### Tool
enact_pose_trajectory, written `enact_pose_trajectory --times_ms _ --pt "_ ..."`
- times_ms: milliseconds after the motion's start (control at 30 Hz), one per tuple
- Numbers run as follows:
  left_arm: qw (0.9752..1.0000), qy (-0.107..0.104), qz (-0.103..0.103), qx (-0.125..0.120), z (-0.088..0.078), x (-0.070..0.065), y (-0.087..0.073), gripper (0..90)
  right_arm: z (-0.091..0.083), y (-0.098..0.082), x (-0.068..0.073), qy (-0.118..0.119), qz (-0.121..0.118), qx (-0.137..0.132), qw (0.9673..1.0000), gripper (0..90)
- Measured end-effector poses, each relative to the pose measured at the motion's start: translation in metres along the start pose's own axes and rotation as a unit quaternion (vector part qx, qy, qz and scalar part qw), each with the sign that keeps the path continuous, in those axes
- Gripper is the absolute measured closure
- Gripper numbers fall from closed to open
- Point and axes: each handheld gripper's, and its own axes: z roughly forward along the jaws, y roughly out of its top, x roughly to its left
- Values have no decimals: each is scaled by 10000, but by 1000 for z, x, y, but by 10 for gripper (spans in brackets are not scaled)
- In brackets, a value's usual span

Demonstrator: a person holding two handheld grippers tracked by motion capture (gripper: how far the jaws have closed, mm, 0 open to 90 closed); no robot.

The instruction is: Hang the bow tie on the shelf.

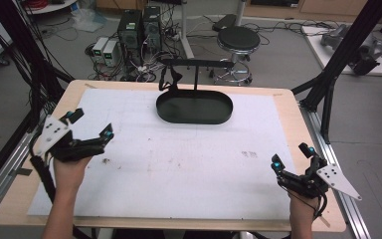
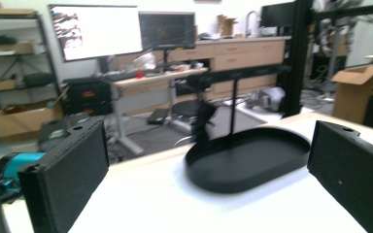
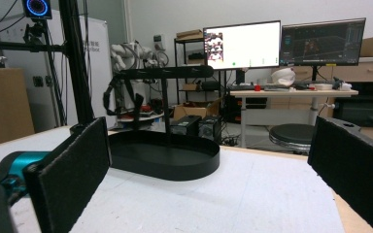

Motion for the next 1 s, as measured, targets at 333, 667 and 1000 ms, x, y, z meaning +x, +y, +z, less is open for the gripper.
enact_pose_trajectory --times_ms 333,667,1000 --pt "9996 275 -32 -22 -49 18 -42 17 4 -2 7 -63 -201 106 9997 10" --pt "9985 485 -267 21 -62 29 -72 17 6 -5 9 -145 -256 144 9995 10" --pt "9983 495 -294 -68 -66 32 -81 17 10 -9 14 -210 -392 208 9988 10"
